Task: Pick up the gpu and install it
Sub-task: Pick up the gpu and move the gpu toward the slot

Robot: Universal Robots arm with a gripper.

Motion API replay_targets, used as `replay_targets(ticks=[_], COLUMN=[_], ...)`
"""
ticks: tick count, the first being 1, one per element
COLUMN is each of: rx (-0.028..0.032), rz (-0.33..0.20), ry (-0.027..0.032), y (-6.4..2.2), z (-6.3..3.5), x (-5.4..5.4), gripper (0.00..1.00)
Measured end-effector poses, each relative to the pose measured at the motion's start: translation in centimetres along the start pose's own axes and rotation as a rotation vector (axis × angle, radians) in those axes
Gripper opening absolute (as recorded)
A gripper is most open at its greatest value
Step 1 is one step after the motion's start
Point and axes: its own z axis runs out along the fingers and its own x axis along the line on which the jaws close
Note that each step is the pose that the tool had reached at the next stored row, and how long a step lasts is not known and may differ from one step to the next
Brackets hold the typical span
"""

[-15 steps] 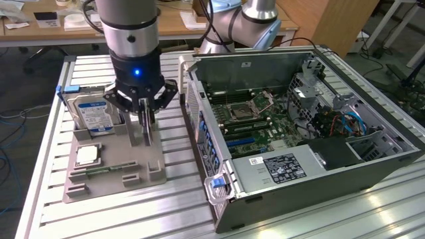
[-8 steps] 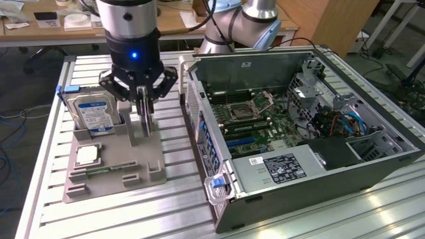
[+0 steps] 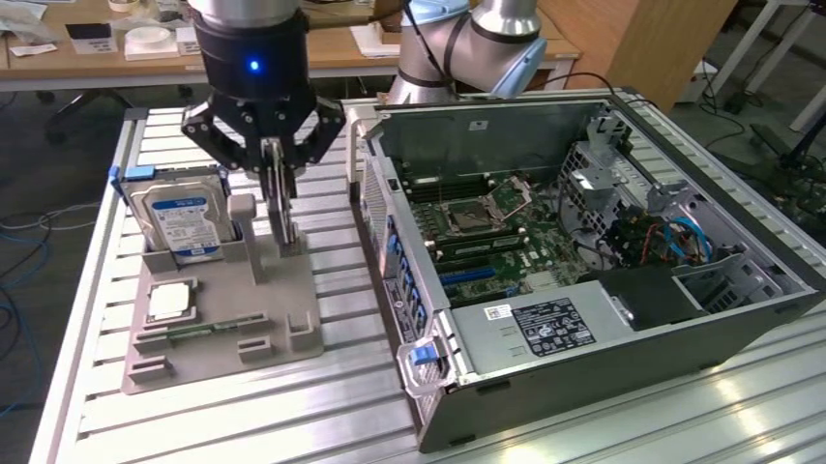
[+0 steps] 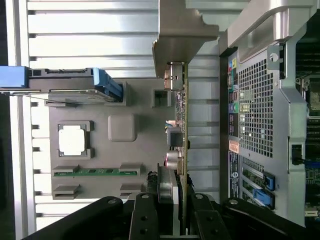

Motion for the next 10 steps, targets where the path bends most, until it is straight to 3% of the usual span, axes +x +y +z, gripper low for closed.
replay_targets(ticks=[10], rx=[0.0], rz=[0.0], ry=[0.0], y=[0.15], z=[-3.44], x=[0.0], gripper=[0.28])
